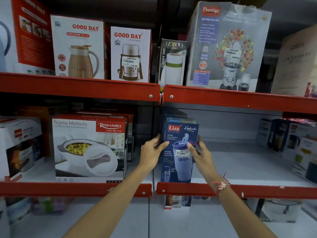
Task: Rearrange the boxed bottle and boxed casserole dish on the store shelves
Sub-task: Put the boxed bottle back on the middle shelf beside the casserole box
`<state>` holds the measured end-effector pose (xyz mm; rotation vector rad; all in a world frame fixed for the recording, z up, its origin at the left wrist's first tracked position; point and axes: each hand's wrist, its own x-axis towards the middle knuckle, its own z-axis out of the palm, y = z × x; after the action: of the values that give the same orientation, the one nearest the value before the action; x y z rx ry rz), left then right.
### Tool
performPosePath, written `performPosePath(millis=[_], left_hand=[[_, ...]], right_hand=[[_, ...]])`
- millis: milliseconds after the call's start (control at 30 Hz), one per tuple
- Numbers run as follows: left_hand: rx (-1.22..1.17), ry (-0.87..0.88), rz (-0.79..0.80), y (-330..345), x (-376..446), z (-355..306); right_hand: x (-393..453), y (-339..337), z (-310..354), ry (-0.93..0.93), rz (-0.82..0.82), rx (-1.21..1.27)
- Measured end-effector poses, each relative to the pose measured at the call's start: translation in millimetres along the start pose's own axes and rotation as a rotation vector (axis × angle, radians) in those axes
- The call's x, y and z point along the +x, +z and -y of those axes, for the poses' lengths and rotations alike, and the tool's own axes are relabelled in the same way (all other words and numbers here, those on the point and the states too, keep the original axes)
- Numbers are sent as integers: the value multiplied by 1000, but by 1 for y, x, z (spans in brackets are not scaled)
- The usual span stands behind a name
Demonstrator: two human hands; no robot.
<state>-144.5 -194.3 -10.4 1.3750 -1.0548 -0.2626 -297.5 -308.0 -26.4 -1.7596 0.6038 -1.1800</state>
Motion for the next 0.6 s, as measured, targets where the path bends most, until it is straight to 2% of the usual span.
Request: performPosePath(millis=[67, 133, 233, 333, 433, 500, 600], left_hand=[[5, -4, -3, -11, -7, 1], [16, 39, -20, -30, -19, -1], [112, 205, -132, -70, -45, -2], [326, 403, -420, -121, -62, 1], [440, 464, -594, -154, -59, 9], [415, 349, -642, -159, -56, 16], [304, 102, -605, -170, -58, 22]], right_hand=[[-12, 8, 6, -33, -170, -125], [-27, 19, 16, -158, -361, -214], [-46, 47, 32, -445, -450, -247], [-56, 84, 48, -533, -271, -255], [-60, 108, 51, -377, 8, -125], [-58, 115, 46, -220, 121, -93], [-56, 133, 35, -65, 154, -39]])
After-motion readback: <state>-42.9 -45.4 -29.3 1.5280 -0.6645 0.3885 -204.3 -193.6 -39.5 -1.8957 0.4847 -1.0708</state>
